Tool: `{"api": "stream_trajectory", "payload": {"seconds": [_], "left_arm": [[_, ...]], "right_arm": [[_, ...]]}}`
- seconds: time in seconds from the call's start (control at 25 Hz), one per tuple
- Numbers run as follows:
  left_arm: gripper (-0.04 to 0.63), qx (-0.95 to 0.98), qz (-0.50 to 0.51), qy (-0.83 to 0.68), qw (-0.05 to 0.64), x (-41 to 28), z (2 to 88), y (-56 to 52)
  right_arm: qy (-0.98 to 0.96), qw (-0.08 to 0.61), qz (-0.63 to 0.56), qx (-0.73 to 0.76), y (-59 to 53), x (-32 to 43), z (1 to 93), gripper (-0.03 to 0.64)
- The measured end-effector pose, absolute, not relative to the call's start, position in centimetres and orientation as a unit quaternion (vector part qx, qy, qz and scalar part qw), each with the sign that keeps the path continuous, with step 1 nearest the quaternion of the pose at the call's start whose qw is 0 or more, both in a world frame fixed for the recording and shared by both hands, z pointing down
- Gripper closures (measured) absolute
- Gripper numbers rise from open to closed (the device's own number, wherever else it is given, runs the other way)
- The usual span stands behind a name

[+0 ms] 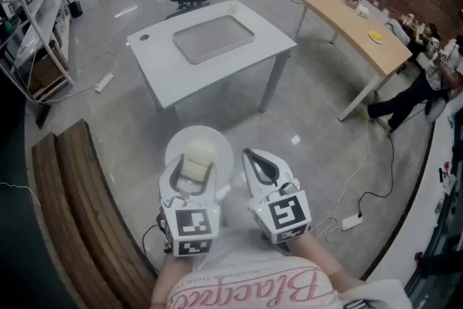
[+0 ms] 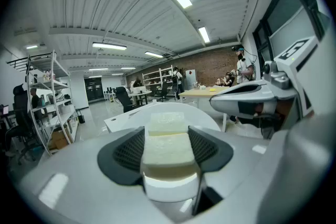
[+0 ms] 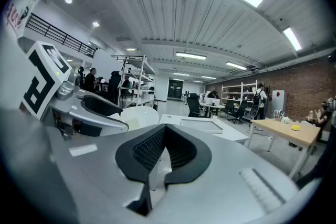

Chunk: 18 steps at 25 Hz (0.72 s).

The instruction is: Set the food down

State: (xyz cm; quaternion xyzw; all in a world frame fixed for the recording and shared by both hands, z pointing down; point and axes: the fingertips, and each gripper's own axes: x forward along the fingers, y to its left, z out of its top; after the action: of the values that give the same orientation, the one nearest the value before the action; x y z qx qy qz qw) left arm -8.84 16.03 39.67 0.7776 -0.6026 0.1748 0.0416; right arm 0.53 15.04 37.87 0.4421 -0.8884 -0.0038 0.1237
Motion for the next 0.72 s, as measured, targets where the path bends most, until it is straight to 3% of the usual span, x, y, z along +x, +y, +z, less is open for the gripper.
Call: {"api": "stream_trajectory", "payload": {"seconds": [0.72], "left_arm": [[0.336, 0.784, 0.186, -0.590, 0.052, -8.3, 40.5, 12.3]], "right_arm": [[-0.892, 0.123, 0.031, 0.435, 11.8, 0.4, 39.4, 0.615]]}}
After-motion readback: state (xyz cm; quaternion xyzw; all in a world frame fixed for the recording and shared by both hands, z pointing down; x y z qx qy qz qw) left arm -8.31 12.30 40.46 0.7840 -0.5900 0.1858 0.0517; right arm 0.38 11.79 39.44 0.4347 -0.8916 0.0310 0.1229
